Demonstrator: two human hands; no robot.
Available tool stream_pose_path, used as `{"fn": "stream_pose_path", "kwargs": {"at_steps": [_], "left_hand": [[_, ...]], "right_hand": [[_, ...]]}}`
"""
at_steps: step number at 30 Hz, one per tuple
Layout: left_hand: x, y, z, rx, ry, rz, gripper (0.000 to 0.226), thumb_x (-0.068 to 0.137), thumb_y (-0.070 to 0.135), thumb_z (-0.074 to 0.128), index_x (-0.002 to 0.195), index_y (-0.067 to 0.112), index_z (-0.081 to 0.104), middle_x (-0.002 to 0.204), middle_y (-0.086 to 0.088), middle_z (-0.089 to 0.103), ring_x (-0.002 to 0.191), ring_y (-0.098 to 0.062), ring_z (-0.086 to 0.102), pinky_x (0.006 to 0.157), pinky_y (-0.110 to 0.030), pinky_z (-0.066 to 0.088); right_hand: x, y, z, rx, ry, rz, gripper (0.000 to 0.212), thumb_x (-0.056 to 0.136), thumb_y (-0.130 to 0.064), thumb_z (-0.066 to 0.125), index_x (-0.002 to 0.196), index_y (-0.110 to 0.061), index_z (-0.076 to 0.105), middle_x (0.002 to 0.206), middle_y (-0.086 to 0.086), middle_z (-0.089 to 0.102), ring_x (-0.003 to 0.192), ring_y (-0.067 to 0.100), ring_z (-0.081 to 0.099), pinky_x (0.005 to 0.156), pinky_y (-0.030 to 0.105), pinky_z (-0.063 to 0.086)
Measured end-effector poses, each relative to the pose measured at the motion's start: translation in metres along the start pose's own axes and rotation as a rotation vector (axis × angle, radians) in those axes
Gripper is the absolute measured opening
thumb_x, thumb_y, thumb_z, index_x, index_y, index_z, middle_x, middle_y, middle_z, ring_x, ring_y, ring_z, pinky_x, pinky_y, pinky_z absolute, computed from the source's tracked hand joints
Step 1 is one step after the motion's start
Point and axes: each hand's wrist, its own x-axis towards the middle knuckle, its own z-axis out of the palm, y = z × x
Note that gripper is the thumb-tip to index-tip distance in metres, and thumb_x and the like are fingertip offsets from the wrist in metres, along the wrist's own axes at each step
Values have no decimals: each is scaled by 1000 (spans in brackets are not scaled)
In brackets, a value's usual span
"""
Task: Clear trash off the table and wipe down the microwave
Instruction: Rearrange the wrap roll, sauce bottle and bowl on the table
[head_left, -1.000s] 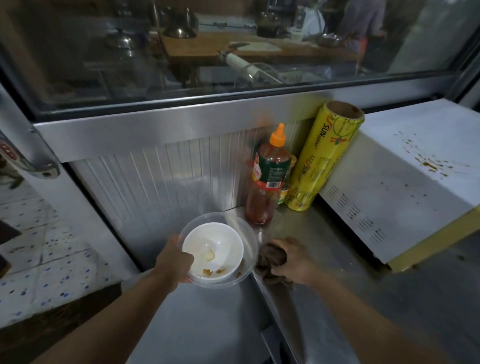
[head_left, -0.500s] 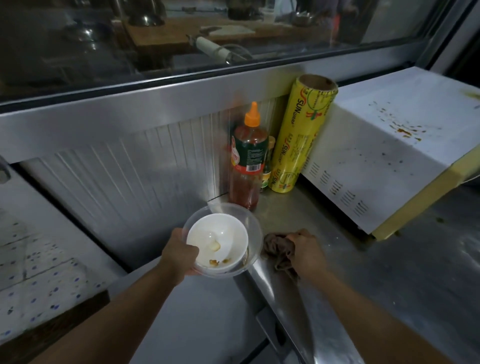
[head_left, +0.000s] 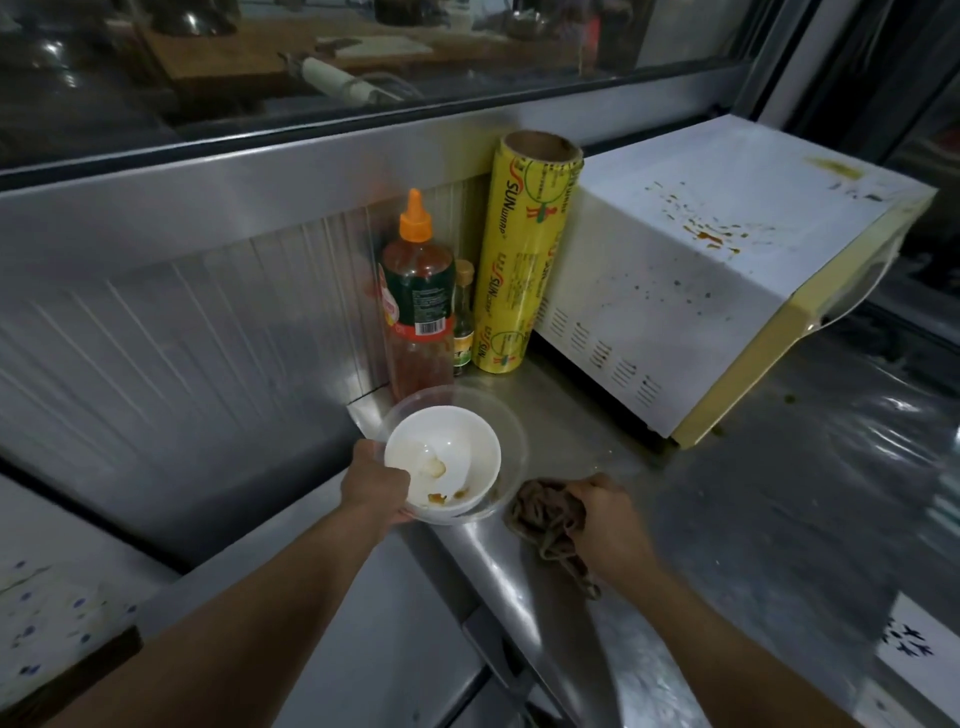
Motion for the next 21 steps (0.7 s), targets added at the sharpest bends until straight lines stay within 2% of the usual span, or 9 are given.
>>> {"fn": "stream_pose_path", "kwargs": {"at_steps": [6, 8, 11, 14, 17, 18, 21], "left_hand": [[-2, 7, 7, 34, -49, -4, 54, 81, -4, 59, 128, 16, 42, 131, -12, 46, 117, -35, 48, 64, -41, 57], [-6, 9, 6, -2, -86, -30, 51, 84, 1, 62, 129, 15, 42, 133, -11, 46, 118, -34, 48, 62, -38, 57], [-12, 8, 1, -43, -132, -73, 49, 85, 14, 66, 128, 12, 44, 133, -11, 48, 119, -33, 50, 68, -39, 55], [-20, 5, -8, 69, -146, -46, 52, 83, 26, 69, 128, 12, 46, 130, -8, 51, 118, -30, 50, 77, -42, 52], [-34, 3, -16, 156, -180, -8, 55, 84, 27, 69, 132, 14, 45, 129, -7, 53, 116, -27, 50, 74, -38, 49], [-40, 3, -18, 181, -188, -10, 53, 84, 25, 68, 131, 14, 46, 126, -6, 54, 114, -26, 50, 74, -38, 48], [-63, 3, -23, 227, -187, -35, 30, 86, 20, 66, 111, 11, 52, 110, -8, 56, 102, -24, 55, 76, -37, 48]], "right_hand": [[0, 3, 4, 5, 30, 9, 40, 82, -7, 62, 120, -16, 62, 121, 11, 54, 105, 28, 52, 90, 30, 46], [0, 4, 6, 5, 25, 15, 41, 80, -9, 64, 121, -16, 62, 120, 11, 54, 105, 29, 51, 89, 31, 46], [-1, 5, 8, 0, 18, 20, 42, 78, -11, 67, 120, -16, 63, 118, 11, 55, 104, 29, 52, 87, 30, 46], [-2, 4, 6, 23, 12, 32, 40, 78, -11, 67, 117, -14, 64, 117, 13, 55, 103, 30, 53, 88, 31, 47], [-6, 1, 0, 43, 15, 45, 39, 80, -6, 63, 118, -13, 64, 118, 14, 54, 103, 30, 55, 89, 32, 47], [-8, 0, -4, 58, 20, 51, 39, 80, -3, 61, 118, -12, 63, 119, 14, 54, 103, 30, 56, 89, 30, 47], [-18, -6, -19, 93, 29, 79, 39, 82, 1, 58, 119, -11, 61, 123, 12, 55, 106, 26, 56, 89, 26, 45]]}}
